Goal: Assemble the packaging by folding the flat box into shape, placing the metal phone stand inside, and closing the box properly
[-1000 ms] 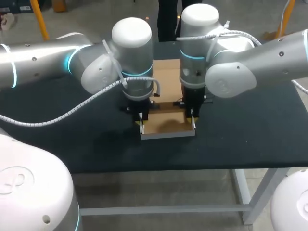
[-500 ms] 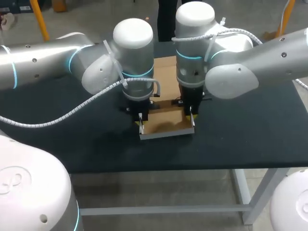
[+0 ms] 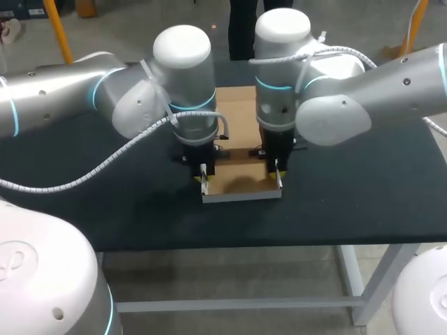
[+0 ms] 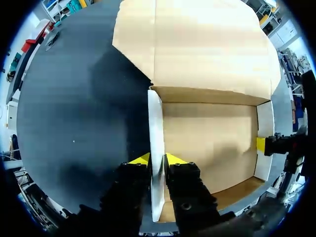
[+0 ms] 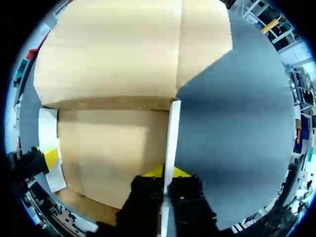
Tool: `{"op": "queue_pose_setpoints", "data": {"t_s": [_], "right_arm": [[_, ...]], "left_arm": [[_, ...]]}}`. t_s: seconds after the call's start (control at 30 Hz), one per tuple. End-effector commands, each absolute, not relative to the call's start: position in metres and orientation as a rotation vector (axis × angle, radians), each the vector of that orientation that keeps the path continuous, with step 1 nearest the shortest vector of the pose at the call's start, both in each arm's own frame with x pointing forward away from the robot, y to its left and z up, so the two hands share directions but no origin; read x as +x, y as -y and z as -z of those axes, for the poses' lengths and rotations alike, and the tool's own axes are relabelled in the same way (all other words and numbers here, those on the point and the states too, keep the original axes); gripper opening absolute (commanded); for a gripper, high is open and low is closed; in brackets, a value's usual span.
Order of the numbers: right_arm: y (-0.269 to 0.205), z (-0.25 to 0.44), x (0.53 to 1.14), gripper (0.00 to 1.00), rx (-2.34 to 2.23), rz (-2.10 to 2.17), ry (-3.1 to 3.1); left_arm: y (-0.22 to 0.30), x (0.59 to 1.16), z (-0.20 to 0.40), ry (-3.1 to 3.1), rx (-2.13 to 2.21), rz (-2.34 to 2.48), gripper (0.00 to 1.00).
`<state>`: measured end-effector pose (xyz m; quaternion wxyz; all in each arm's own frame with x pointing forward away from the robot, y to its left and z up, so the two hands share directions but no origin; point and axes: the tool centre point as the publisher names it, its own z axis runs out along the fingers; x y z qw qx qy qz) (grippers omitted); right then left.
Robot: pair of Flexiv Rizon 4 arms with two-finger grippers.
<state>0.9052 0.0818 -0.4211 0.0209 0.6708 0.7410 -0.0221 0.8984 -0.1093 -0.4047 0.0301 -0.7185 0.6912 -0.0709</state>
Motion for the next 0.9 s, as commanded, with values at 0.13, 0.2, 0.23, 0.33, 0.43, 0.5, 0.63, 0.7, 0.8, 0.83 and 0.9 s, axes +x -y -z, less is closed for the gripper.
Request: {"op": "queue_pose_setpoints", "data": {"t_s": [0.13,0.2,0.23,0.33,0.43,0.5,0.63,0.7,0.8,0.83,0.9], "right_arm": [[-0.0957,0.4231,0.9077,0.00,2.076,0.107,-2.300],[-0.0961,0.4235,0.9077,0.00,2.072,0.113,-2.299],[-0.0961,0.4235,0.9077,0.00,2.072,0.115,-2.299],[-0.0962,0.4237,0.9077,0.00,2.072,0.118,-2.299],[-0.0964,0.4237,0.9076,0.00,2.070,0.120,-2.299],[-0.0965,0.4237,0.9076,0.00,2.070,0.121,-2.298],[-0.0975,0.4219,0.9070,0.00,2.063,0.120,-2.296],[-0.0974,0.4206,0.9067,0.00,2.056,0.116,-2.296],[-0.0982,0.4185,0.9059,0.00,2.029,0.108,-2.307],[-0.0985,0.4179,0.9055,0.12,2.025,0.105,-2.309],[-0.0989,0.4164,0.9050,0.40,2.012,0.094,-2.317]], "left_arm": [[0.1126,0.8991,0.4093,-2.167,-2.232,0.243,0.21],[0.1122,0.8991,0.4093,-2.177,-2.241,0.256,0.18],[0.1121,0.8991,0.4093,-2.175,-2.241,0.256,0.09],[0.1119,0.8992,0.4092,-2.175,-2.242,0.256,0.00],[0.1116,0.8997,0.4108,-2.169,-2.240,0.248,0.00],[0.1118,0.8999,0.4122,-2.152,-2.231,0.236,0.00],[0.1124,0.9001,0.4152,-2.141,-2.216,0.219,0.00],[0.1124,0.9001,0.4153,-2.135,-2.210,0.216,0.00],[0.1125,0.9001,0.4153,-2.128,-2.204,0.212,0.00],[0.1126,0.9001,0.4153,-2.128,-2.204,0.212,0.00],[0.1127,0.9001,0.4151,-2.126,-2.203,0.212,0.00]]}}
